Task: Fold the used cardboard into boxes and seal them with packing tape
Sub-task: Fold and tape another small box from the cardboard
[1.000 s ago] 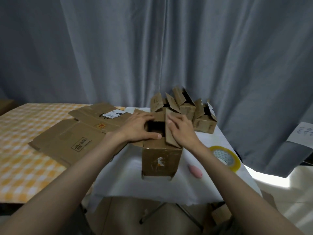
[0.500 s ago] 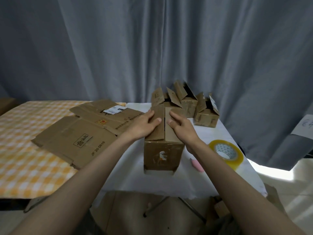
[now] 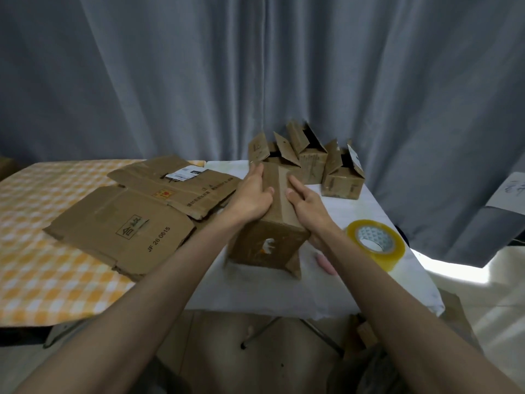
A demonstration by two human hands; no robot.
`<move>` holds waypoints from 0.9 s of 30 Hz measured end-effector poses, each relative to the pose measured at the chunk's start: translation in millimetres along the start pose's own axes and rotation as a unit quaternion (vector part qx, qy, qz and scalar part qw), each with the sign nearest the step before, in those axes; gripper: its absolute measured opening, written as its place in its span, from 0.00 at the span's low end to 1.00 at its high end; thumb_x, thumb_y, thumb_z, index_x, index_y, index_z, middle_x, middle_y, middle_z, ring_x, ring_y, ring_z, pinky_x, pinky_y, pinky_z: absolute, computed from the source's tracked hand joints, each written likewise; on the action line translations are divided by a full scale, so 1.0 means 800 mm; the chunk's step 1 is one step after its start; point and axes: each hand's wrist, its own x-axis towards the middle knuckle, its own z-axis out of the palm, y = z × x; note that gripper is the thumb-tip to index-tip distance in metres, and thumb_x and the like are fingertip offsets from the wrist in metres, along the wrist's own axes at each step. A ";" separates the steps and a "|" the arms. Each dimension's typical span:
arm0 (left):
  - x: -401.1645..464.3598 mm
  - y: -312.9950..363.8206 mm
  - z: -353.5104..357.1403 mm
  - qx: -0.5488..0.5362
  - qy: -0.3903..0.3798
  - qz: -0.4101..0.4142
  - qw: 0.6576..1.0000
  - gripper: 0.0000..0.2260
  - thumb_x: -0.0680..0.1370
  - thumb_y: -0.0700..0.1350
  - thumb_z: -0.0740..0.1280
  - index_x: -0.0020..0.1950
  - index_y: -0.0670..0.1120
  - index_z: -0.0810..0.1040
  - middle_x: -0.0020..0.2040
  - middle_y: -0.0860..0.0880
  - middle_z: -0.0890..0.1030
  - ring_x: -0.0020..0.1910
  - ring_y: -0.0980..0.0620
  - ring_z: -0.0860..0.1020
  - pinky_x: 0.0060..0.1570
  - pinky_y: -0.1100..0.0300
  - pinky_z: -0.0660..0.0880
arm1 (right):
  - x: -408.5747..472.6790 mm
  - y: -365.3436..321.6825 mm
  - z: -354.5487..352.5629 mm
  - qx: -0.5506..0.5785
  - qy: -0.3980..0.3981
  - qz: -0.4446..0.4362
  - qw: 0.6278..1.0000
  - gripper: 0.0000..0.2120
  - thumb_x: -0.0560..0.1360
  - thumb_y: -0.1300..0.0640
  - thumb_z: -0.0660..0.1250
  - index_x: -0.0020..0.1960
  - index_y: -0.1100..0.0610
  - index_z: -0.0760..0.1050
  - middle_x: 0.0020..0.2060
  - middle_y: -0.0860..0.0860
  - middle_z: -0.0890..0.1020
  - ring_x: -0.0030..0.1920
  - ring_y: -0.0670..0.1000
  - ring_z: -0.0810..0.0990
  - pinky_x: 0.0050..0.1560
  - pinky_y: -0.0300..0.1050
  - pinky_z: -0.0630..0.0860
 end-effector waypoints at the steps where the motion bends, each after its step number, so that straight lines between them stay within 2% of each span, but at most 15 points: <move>1: 0.000 -0.001 -0.001 0.023 -0.009 0.004 1.000 0.30 0.83 0.44 0.62 0.82 0.47 0.52 0.82 0.49 0.51 0.80 0.48 0.55 0.77 0.52 0.54 | -0.004 0.006 0.006 0.008 -0.001 0.003 1.000 0.23 0.84 0.53 0.59 0.79 0.48 0.62 0.76 0.51 0.65 0.70 0.51 0.70 0.70 0.49 0.70; 5: -0.008 -0.022 -0.004 0.066 -0.035 0.002 0.997 0.29 0.84 0.46 0.59 0.82 0.46 0.50 0.82 0.50 0.45 0.80 0.50 0.50 0.76 0.55 0.49 | -0.004 0.017 0.023 -0.006 -0.010 -0.011 1.000 0.24 0.84 0.54 0.58 0.79 0.51 0.60 0.77 0.51 0.64 0.74 0.53 0.66 0.75 0.53 0.65; 11: -0.011 -0.036 0.010 0.003 -0.017 -0.011 1.000 0.28 0.85 0.47 0.57 0.82 0.46 0.50 0.82 0.52 0.44 0.80 0.52 0.49 0.76 0.58 0.47 | 0.015 0.016 0.011 -0.090 -0.020 -0.037 0.995 0.24 0.84 0.55 0.59 0.79 0.53 0.61 0.78 0.52 0.62 0.77 0.52 0.61 0.78 0.52 0.58; 16: -0.027 -0.056 0.055 0.014 -0.020 -0.021 0.999 0.27 0.86 0.47 0.53 0.82 0.45 0.46 0.82 0.49 0.41 0.81 0.51 0.45 0.73 0.61 0.44 | 0.014 0.044 -0.001 -0.171 -0.045 -0.040 0.983 0.24 0.84 0.56 0.58 0.79 0.52 0.60 0.80 0.53 0.57 0.80 0.53 0.54 0.79 0.49 0.50; 18: -0.020 -0.058 0.060 0.051 -0.019 0.008 0.998 0.26 0.86 0.47 0.51 0.82 0.46 0.44 0.82 0.48 0.40 0.81 0.48 0.42 0.75 0.57 0.42 | 0.020 0.048 -0.003 -0.194 -0.043 -0.049 0.979 0.24 0.85 0.56 0.57 0.79 0.53 0.60 0.80 0.54 0.57 0.80 0.53 0.54 0.79 0.47 0.50; 21: -0.014 -0.063 0.051 0.116 -0.013 0.124 0.985 0.24 0.87 0.47 0.49 0.82 0.50 0.48 0.82 0.50 0.43 0.80 0.50 0.41 0.76 0.50 0.40 | 0.026 0.040 -0.003 -0.214 -0.075 -0.064 0.972 0.23 0.85 0.55 0.56 0.79 0.54 0.60 0.80 0.55 0.57 0.80 0.53 0.54 0.76 0.43 0.49; 23: -0.009 -0.066 0.052 0.157 -0.047 0.171 0.972 0.22 0.87 0.48 0.48 0.81 0.52 0.53 0.82 0.53 0.49 0.80 0.52 0.46 0.76 0.52 0.40 | 0.026 0.039 -0.016 -0.206 -0.096 -0.052 0.972 0.22 0.85 0.55 0.55 0.79 0.52 0.62 0.79 0.54 0.59 0.79 0.52 0.56 0.77 0.45 0.51; 24: -0.005 -0.067 0.052 0.178 -0.064 0.175 0.966 0.21 0.86 0.49 0.48 0.81 0.53 0.55 0.82 0.53 0.52 0.80 0.53 0.47 0.76 0.52 0.41 | 0.024 0.040 -0.027 -0.195 -0.092 -0.043 0.976 0.21 0.85 0.54 0.54 0.78 0.51 0.64 0.78 0.53 0.63 0.78 0.52 0.60 0.76 0.45 0.56; 26: 0.005 -0.069 0.050 0.213 -0.094 0.176 0.957 0.23 0.86 0.55 0.48 0.81 0.54 0.54 0.81 0.55 0.52 0.80 0.53 0.47 0.76 0.52 0.42 | 0.018 0.044 -0.055 -0.206 -0.044 -0.029 0.977 0.19 0.84 0.56 0.56 0.74 0.50 0.71 0.72 0.53 0.73 0.71 0.52 0.70 0.67 0.42 0.66; 27: 0.010 -0.071 0.046 0.225 -0.115 0.179 0.951 0.26 0.84 0.60 0.49 0.81 0.55 0.52 0.81 0.56 0.50 0.80 0.54 0.46 0.76 0.52 0.41 | 0.015 0.045 -0.073 -0.237 -0.008 -0.025 0.971 0.18 0.83 0.58 0.57 0.70 0.51 0.74 0.67 0.53 0.78 0.67 0.52 0.74 0.61 0.40 0.68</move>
